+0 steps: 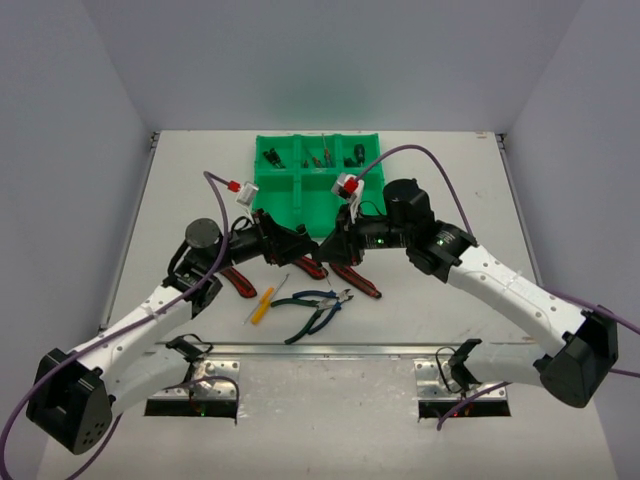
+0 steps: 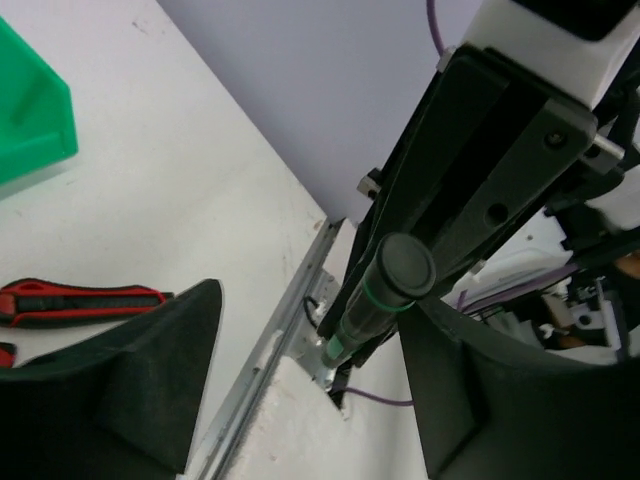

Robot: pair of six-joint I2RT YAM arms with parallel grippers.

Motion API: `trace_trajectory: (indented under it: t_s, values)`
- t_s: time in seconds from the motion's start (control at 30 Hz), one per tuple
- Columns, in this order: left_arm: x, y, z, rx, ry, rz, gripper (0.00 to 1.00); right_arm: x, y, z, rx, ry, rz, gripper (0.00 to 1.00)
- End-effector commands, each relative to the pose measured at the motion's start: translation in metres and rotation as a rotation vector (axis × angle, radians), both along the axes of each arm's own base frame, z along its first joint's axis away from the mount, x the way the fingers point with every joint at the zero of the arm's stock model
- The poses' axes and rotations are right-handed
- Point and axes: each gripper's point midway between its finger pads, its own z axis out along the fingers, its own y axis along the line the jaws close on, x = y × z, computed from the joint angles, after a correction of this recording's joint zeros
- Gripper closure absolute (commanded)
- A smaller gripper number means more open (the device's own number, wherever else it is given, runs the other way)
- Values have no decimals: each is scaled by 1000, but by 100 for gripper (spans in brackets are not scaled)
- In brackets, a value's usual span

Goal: Sort the tools into containers

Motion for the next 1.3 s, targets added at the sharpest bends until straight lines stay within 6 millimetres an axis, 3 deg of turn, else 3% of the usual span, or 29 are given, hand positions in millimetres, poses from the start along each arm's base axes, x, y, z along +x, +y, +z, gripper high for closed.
trace_trajectory:
  t_s: [0.0, 0.1, 0.17, 0.2, 0.23, 0.27, 0.33, 0.37, 0.4, 0.47, 0.6, 0.67, 0.7, 0.73, 0.77, 0.8, 0.87, 0.9, 1.03, 1.27]
  values:
    - [-11, -13, 52, -83, -167, -80, 58, -4, 1, 25, 57, -40, 16, 100]
    - [-3, -16, 53, -66, -156, -61, 100, -1, -1, 27, 56, -52, -10, 99]
    - [6, -15, 51, -44, -153, -21, 100, 2, -3, 25, 51, -54, -29, 94]
    - [12, -15, 43, -18, -117, 2, 100, 4, -4, 24, 46, -56, -46, 76]
    - [27, -13, 35, 26, -79, 62, 100, 11, -10, 20, 34, -56, -105, 40]
    - [45, -7, 45, 45, -89, 154, 100, 23, -17, 11, 7, -51, -202, 14]
    - [79, 9, 29, 163, 4, 334, 100, 37, -36, 7, -24, -70, -344, 1]
    - [89, 16, 9, 240, 65, 391, 100, 40, -44, 10, -26, -85, -388, 1]
    - [114, 37, 0, 337, 91, 541, 100, 47, -61, 7, -54, -101, -487, 1]
    - [160, 78, 6, 433, 101, 788, 100, 49, -84, 0, -87, -118, -590, 1]
    - [239, 122, 0, 497, 149, 967, 100, 34, -109, -1, -88, -143, -635, 1]
    - [279, 133, -22, 565, 178, 1020, 100, 28, -117, -5, -93, -146, -649, 1]
    - [299, 141, -8, 554, 154, 1058, 100, 24, -121, -4, -87, -150, -652, 1]
    - [316, 142, -34, 602, 183, 1051, 100, 22, -124, -10, -94, -144, -655, 1]
    - [335, 144, -16, 587, 145, 1057, 100, 18, -128, -13, -93, -142, -661, 1]
    - [352, 148, -38, 633, 176, 1054, 100, 18, -133, -16, -95, -140, -684, 1]
    - [384, 149, -25, 637, 141, 1066, 100, 13, -142, -22, -83, -140, -713, 1]
    - [397, 145, -31, 642, 134, 1040, 100, 12, -145, -23, -80, -143, -723, 1]
    - [425, 141, -52, 675, 114, 1007, 100, 0, -154, -36, -73, -126, -726, 1]
    - [437, 125, -75, 612, 139, 918, 100, -3, -154, -47, -83, -114, -713, 1]
